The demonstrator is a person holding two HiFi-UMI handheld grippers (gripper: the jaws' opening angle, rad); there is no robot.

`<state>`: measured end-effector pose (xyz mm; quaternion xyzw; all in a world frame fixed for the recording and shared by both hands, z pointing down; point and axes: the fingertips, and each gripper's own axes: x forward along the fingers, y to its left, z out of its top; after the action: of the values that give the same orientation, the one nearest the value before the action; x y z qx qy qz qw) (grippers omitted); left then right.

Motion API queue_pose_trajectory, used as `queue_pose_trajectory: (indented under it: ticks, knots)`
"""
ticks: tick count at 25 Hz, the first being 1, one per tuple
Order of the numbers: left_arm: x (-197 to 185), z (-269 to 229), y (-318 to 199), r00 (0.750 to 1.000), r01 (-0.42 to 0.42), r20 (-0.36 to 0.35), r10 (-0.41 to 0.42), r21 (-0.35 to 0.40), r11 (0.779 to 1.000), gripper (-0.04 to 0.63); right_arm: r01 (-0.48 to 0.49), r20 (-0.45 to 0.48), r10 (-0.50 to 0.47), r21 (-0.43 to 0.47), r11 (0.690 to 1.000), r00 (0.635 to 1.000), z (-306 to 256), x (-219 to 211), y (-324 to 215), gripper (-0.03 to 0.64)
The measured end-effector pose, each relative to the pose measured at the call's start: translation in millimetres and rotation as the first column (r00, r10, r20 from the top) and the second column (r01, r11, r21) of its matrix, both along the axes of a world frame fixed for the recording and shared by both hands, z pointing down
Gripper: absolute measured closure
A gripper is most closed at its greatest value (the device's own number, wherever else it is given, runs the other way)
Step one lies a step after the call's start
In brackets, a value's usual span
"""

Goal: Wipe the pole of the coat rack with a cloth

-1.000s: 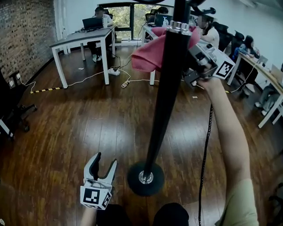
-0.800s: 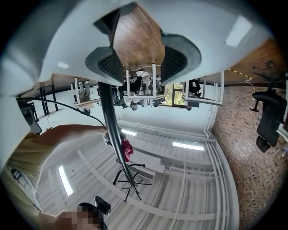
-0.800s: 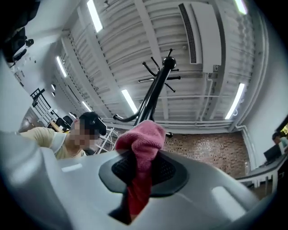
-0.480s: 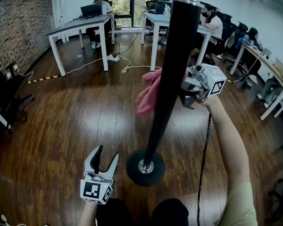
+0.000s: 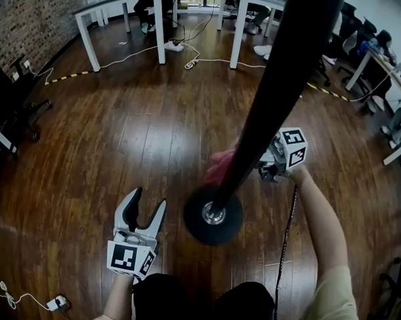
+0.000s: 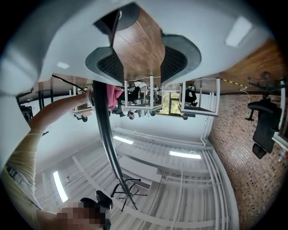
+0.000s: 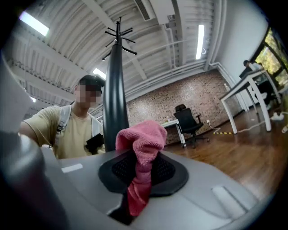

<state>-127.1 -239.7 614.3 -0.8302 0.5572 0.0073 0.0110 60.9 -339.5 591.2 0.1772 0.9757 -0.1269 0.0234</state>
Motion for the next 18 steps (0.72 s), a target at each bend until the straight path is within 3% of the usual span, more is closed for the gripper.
queue_pose_trajectory:
  ticks: [5,8,11,14,18]
  knots:
    - [1,27,-3,1.000,0.006,0.008,-0.005,-0.046,0.999,0.342,-0.076,-0.127,0.059,-0.136,0.988,0.990,110,0,-2,0.579]
    - [3,36,-3,1.000,0.007,0.009,-0.006,-0.064,0.998,0.342,-0.127,-0.146,0.092,-0.251,0.960,0.985,164,2,-5,0.579]
    - [4,42,0,1.000,0.007,0.023,-0.005,-0.075,0.997,0.342,-0.220,-0.217,0.149,-0.350,0.911,0.965,229,1,-12,0.580]
    - [4,48,0,0.999,0.012,0.033,-0.009,-0.088,0.996,0.343,-0.348,-0.323,0.223,-0.409,0.844,0.920,293,-2,-19,0.579]
    - [0,41,-1,0.999,0.022,0.049,-0.018,-0.085,0.996,0.342,-0.468,-0.377,0.310,-0.466,0.751,0.873,335,-5,-20,0.578]
